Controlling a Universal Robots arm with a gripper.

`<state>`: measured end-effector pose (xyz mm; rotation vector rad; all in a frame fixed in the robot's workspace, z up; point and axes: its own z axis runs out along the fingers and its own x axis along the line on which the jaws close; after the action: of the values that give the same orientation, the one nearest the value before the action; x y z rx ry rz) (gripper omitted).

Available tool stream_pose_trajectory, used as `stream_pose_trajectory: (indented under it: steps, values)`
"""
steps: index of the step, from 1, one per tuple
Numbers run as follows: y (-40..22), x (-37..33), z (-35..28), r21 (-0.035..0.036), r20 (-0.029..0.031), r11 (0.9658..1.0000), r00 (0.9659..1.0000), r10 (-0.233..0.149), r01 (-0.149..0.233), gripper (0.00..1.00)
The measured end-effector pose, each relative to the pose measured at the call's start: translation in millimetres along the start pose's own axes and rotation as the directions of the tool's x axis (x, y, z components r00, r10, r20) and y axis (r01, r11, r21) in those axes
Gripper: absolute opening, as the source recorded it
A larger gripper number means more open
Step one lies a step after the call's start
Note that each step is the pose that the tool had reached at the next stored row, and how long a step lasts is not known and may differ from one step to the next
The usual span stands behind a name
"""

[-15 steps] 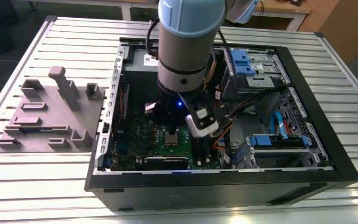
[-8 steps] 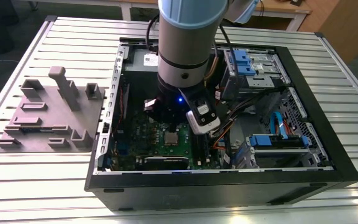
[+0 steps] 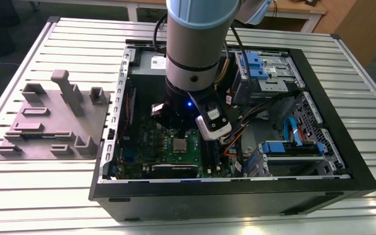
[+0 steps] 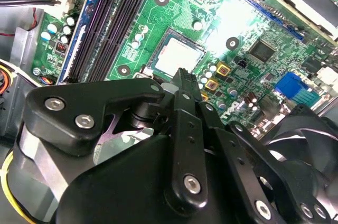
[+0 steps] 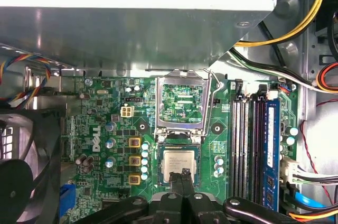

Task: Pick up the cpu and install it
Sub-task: 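Close the cpu cover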

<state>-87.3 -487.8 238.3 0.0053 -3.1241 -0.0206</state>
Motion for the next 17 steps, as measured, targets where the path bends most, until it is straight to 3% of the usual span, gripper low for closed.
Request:
stream_pose_trajectory:
  steps: [5,10,15,17]
  values:
    - [0.0,0.2,-2.4,-0.0013,-0.0002,1.0,1.0,0.0,0.0,0.11]
    - [0.3,0.6,-17.7,-0.0037,0.0,1.0,1.0,0.0,0.0,0.11]
    - [0.3,0.7,-18.6,-0.0037,0.0011,1.0,1.0,-0.006,0.006,0.11]
    - [0.4,0.7,-18.7,-0.003,0.0006,0.9995,0.9995,-0.031,0.031,0.11]
